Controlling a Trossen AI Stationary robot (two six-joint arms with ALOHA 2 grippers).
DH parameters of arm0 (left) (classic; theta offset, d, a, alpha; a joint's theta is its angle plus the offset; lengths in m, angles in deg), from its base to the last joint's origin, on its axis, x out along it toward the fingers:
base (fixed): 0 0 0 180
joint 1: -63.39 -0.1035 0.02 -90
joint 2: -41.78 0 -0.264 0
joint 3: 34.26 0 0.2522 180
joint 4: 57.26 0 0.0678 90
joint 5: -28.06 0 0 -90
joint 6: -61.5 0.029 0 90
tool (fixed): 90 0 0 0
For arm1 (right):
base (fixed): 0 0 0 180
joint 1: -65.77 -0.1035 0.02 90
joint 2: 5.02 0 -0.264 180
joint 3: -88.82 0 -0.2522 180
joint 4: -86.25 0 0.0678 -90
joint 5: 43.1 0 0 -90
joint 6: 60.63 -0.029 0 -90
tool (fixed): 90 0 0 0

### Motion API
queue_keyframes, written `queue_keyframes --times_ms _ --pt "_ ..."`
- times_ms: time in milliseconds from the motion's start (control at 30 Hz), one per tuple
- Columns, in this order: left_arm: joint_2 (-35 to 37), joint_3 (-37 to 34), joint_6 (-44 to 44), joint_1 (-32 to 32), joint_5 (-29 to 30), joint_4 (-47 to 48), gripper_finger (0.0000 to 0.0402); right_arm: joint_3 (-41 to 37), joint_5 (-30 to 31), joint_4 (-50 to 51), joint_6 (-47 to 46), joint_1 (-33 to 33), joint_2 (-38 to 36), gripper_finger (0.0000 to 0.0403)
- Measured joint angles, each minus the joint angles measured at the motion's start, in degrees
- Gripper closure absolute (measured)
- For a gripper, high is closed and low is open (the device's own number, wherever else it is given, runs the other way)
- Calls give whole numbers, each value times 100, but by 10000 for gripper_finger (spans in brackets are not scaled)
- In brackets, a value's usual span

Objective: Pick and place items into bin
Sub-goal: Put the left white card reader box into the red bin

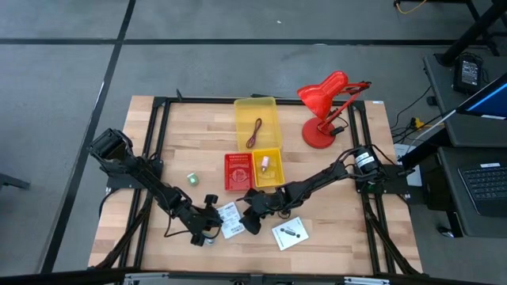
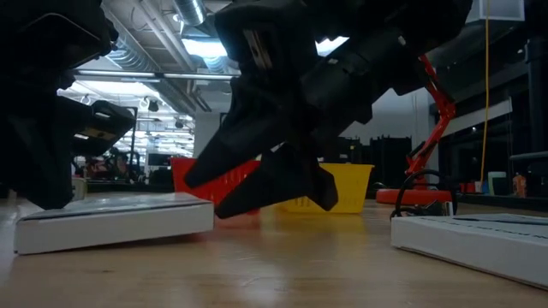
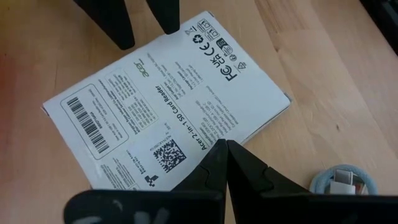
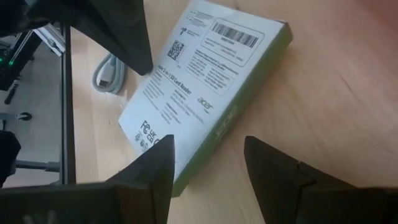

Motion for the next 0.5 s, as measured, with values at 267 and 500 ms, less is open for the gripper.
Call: queue_keyframes --times_ms 267,500 --pt "-2 -2 0 0 -27 13 400 0 -12 -9 -166 0 0 229" --pt "-4 -2 0 0 -48 15 400 -1 -12 -62 -317 -2 0 229"
